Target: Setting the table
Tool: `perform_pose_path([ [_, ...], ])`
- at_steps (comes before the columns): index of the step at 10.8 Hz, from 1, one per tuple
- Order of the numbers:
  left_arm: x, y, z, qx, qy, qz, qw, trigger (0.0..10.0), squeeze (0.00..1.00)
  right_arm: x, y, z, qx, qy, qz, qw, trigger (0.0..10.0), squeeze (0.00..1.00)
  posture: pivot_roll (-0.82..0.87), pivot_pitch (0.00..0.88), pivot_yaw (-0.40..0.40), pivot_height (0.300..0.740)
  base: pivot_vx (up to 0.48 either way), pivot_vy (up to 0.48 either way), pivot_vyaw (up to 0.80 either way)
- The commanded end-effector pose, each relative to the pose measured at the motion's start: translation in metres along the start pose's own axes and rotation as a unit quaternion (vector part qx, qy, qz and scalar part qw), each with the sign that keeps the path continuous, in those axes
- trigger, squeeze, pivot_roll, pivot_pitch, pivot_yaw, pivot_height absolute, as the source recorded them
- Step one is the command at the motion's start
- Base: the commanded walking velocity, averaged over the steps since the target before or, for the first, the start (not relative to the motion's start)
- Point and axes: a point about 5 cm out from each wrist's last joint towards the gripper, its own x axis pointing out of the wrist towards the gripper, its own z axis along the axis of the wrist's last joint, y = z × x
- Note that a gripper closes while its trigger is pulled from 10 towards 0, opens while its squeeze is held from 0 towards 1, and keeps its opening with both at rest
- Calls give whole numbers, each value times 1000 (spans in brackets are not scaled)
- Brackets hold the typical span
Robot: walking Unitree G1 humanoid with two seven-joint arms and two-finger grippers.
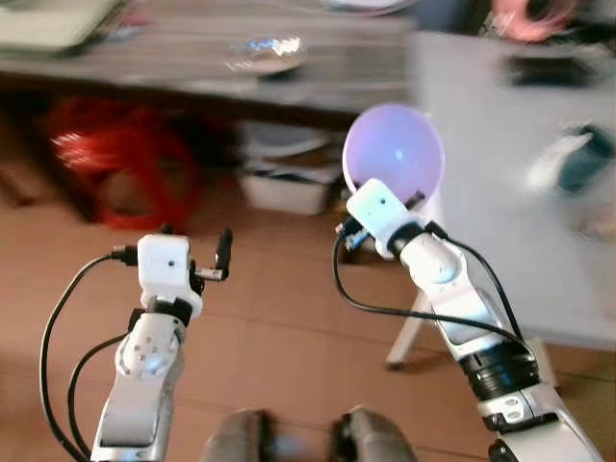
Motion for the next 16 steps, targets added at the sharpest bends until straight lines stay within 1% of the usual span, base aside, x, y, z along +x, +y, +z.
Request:
perform_pose_path([
  [1,0,-4,-2,1,2,-3,1000,10000,0,-4,0,-5,-1,8,-7,1000,0,0,27,158,2,740,0,420,0],
  [2,0,-4,0,5,-3,-5,1000,10000,0,-3,4,-4,6,6,-5,1000,0,0,30,155,4,740,360,319,0],
  [3,1,-2,0,7,-6,-3,1000,10000,0,-2,7,-3,7,4,0,1000,0,0,31,152,5,740,435,0,0],
  [6,2,-7,1,3,-10,-5,1000,10000,0,-1,9,-3,9,0,1,1000,0,0,30,150,5,740,472,0,0],
  [8,4,-11,1,1,-12,-8,1000,10000,0,-1,15,0,11,-6,8,1000,0,0,25,147,4,740,480,0,0],
  [9,5,-12,1,-3,-11,-7,1000,10000,0,-1,15,2,11,-12,10,1000,0,0,24,147,4,740,480,0,0],
  [10,7,-13,2,-5,-14,-8,1000,10000,0,-1,16,11,1,-48,13,999,0,0,19,142,3,740,480,0,0],
  [12,10,-14,5,-4,-21,-9,1000,10000,0,-1,15,18,-3,-72,14,997,0,0,16,137,0,740,480,0,0],
  [16,8,-19,7,0,-32,-19,999,10000,0,-1,15,23,-13,-89,10,996,0,0,12,137,2,740,480,0,0],
])
